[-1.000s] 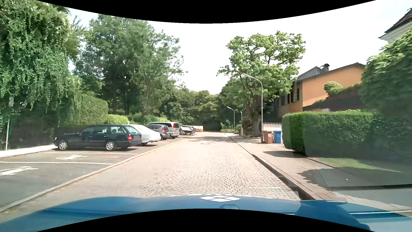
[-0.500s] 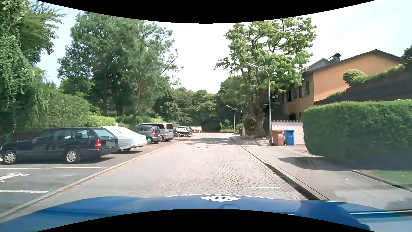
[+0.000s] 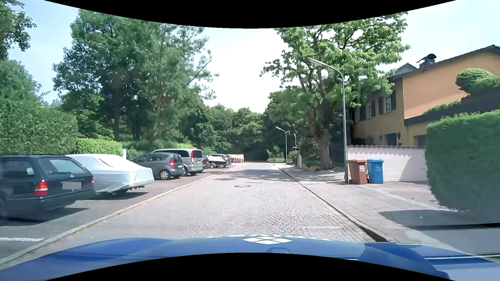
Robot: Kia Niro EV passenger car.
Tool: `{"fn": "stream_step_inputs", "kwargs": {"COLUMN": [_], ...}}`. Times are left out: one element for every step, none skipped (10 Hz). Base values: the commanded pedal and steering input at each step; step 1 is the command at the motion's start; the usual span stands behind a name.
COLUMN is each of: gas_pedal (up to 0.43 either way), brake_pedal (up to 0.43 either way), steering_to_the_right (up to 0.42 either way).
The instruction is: Follow the waypoints while adhering to traffic rules and regulations
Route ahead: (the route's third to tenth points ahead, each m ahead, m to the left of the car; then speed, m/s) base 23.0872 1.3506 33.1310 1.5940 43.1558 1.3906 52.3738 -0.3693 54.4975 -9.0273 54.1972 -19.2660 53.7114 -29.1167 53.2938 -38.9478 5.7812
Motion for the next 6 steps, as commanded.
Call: {"fn": "stream_step_inputs", "kwargs": {"gas_pedal": [0.150,0.138,0.138,0.138,0.138,0.150], "brake_pedal": [0.000,0.000,0.000,0.000,0.000,0.000], "steering_to_the_right": [-0.002,-0.002,-0.001,0.000,0.001,0.001]}}
